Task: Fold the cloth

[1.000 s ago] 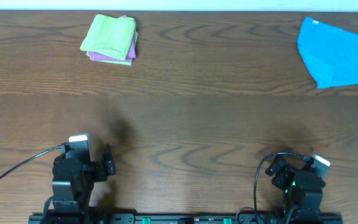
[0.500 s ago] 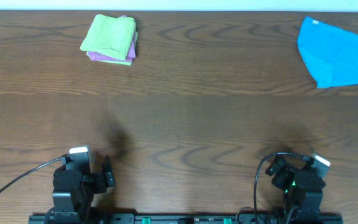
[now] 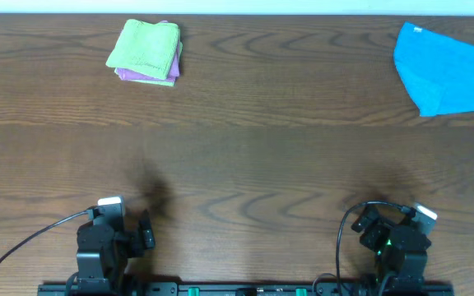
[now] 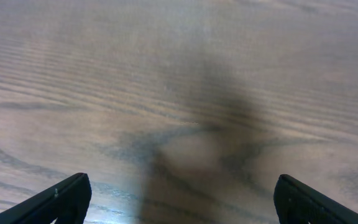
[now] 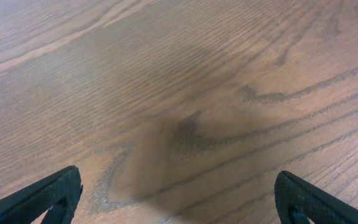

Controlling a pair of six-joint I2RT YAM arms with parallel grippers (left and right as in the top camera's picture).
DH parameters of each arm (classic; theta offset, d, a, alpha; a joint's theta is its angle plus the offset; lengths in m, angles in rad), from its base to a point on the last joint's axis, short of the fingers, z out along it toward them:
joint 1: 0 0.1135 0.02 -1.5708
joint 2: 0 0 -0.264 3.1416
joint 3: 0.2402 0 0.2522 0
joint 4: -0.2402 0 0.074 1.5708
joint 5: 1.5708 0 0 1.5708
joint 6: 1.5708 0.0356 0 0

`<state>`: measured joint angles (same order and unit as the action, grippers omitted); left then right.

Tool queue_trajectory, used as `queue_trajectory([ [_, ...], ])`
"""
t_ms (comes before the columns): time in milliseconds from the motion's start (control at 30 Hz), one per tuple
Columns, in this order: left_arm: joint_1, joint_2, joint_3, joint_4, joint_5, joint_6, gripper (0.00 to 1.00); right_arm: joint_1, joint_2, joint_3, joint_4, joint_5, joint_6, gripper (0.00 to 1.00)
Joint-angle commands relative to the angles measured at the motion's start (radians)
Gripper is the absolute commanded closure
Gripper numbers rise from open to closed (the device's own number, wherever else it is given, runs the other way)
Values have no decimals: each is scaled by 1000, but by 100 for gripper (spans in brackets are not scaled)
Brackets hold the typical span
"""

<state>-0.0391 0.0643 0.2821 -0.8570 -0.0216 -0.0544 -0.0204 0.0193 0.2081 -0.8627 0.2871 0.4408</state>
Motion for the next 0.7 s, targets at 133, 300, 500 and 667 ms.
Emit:
queue_trajectory([
  [133, 7, -39, -48, -3, 15, 10, 5, -5, -6, -9, -3, 8, 11, 1],
  [300, 7, -61, -51, -16, 6, 10, 5, -5, -6, -9, -3, 8, 11, 1],
  [500, 7, -61, -52, -35, 3, 11, 5, -5, -6, -9, -3, 7, 11, 1],
  [667, 7, -61, -52, -34, 4, 10, 5, -5, -6, -9, -3, 8, 11, 1],
])
